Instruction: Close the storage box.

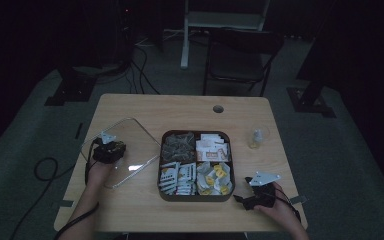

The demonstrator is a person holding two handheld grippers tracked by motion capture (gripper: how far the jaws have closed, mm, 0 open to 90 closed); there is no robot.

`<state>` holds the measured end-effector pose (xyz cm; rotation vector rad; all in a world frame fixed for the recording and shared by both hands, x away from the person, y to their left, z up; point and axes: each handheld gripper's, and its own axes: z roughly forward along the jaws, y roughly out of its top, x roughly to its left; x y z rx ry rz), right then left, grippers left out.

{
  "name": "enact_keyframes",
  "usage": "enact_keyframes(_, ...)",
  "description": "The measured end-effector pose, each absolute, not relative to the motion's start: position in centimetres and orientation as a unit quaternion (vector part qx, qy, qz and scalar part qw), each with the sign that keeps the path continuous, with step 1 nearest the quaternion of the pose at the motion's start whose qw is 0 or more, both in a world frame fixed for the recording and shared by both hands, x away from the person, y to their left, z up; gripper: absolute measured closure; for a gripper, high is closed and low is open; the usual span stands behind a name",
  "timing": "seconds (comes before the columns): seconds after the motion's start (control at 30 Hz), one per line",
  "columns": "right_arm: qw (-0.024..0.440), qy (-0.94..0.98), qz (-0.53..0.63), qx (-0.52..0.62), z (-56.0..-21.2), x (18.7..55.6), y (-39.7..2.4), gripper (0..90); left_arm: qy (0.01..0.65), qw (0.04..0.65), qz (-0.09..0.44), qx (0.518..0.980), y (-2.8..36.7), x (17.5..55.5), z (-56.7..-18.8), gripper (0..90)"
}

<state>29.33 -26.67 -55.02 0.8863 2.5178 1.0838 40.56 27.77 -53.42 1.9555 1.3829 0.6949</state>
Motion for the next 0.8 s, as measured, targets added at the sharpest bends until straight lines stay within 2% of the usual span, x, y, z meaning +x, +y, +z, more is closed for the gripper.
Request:
enact_keyframes(0.4,0.130,0.866,0.373,0.305,-55.0,29.3,-26.7,13.8,0.532,0.323,0.257,0.739,27.8,40.4,-52.7,59.8)
enact_keyframes(0.8,0.130,0.866,0.373,0.305,-55.0,29.3,-26.7,13.8,0.529,0.329,0.279,0.730,28.3,39.9,-49.3,59.8)
